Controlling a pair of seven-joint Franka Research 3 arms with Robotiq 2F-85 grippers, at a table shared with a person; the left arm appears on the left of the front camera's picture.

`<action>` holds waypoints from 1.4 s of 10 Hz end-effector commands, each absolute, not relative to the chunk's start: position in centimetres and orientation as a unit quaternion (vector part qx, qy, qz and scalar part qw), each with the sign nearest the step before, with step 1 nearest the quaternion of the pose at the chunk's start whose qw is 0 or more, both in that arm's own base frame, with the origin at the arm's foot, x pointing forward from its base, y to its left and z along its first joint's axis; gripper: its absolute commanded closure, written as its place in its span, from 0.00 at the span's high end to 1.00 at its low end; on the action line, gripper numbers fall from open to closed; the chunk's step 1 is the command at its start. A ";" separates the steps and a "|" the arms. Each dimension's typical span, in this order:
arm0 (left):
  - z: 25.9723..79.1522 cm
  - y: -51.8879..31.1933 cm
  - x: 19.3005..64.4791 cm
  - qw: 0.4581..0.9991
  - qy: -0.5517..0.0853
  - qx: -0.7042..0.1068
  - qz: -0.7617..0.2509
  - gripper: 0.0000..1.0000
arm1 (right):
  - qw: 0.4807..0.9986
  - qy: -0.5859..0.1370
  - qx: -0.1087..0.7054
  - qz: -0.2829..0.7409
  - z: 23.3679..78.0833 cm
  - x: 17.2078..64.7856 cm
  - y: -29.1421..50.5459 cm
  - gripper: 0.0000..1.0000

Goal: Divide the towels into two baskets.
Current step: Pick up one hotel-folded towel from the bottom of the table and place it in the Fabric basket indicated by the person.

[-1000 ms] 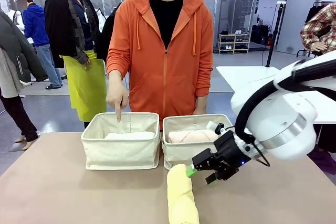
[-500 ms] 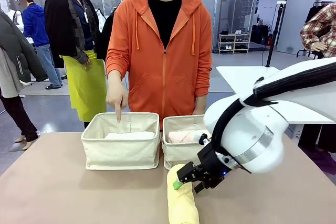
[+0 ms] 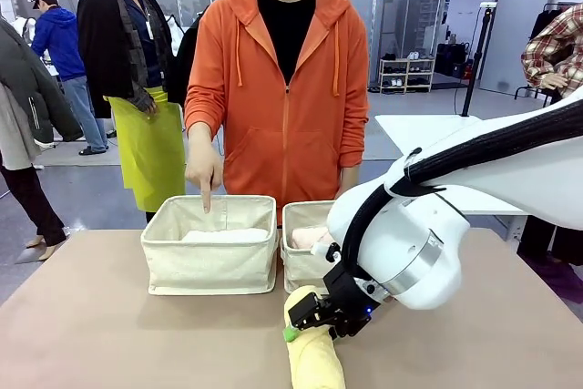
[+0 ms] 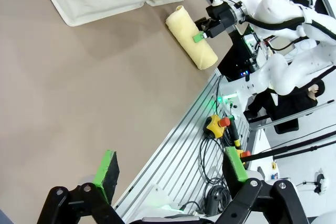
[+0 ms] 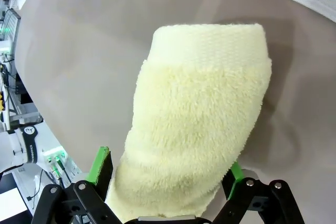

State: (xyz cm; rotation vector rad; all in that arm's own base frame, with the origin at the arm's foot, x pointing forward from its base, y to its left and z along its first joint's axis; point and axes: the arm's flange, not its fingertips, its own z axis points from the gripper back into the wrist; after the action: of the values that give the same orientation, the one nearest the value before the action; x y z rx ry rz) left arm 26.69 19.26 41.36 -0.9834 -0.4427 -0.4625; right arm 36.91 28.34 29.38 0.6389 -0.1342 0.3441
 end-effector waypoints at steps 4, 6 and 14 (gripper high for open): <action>41.8 19.3 26.5 0.831 -0.214 -0.463 -0.220 1.00 | 0.935 -0.055 0.296 0.186 29.6 36.8 29.4 0.62; 41.8 19.3 26.5 0.831 -0.214 -0.463 -0.220 1.00 | 0.938 -0.052 0.284 0.190 30.0 37.0 29.9 0.43; 41.8 19.3 26.5 0.831 -0.214 -0.463 -0.220 1.00 | 0.920 -0.097 0.202 0.322 44.9 37.1 31.6 0.40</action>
State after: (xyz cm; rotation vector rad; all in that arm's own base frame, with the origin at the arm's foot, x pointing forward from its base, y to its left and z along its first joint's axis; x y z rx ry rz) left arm 26.69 19.26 41.37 -0.9833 -0.4429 -0.4626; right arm 36.82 31.04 44.60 0.4344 -0.2195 0.6617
